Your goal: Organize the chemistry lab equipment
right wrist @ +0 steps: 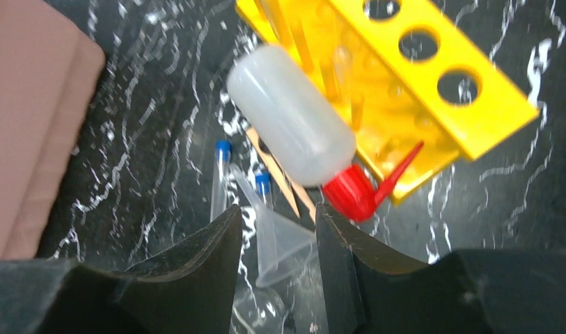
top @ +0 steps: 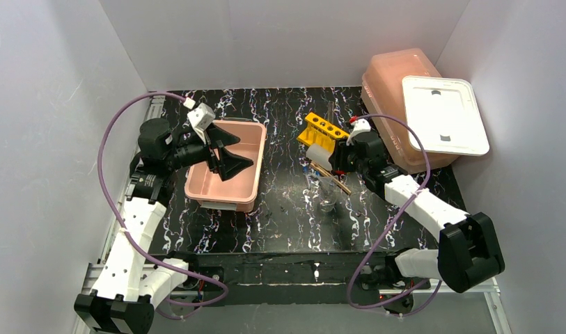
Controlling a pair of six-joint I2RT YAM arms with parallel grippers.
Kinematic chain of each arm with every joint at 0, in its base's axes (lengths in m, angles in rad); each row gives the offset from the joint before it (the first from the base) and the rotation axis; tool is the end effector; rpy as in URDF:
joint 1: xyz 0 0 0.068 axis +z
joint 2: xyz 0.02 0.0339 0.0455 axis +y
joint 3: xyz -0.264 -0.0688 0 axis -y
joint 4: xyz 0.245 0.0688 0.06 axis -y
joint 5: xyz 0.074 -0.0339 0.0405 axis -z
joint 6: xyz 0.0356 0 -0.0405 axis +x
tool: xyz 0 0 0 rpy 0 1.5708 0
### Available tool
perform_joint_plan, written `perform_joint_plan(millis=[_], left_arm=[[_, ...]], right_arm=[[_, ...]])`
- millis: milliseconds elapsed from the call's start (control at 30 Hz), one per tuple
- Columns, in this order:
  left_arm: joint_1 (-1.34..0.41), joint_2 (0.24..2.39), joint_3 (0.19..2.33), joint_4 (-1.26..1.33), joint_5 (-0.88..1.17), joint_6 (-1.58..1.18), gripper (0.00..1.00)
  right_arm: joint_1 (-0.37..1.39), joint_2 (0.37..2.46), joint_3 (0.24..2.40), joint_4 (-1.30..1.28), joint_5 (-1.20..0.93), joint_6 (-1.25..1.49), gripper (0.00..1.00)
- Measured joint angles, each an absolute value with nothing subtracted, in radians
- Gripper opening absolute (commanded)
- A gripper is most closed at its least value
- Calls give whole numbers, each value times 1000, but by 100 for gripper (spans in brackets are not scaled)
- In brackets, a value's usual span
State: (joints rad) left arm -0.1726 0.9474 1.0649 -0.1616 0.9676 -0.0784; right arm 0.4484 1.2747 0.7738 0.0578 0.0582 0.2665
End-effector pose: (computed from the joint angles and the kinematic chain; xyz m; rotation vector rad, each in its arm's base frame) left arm 0.1883 -0.0626 0.4120 0.8263 1.4671 -0.9644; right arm 0.2583 0.1220 0.2540 -0.1475 2.0301 0.3948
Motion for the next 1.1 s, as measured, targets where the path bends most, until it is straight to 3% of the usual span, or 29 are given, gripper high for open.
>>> perform_joint_plan(millis=[200, 467, 1100], left_arm=[[-173, 941, 1065, -246, 961, -30, 98], [-173, 939, 1065, -324, 948, 42, 98], [-173, 939, 1068, -369, 932, 98, 98]], right_arm=[[482, 1265, 763, -105, 131, 318, 52], [477, 1276, 758, -134, 253, 346, 59], [415, 1494, 785, 21, 354, 477, 44]])
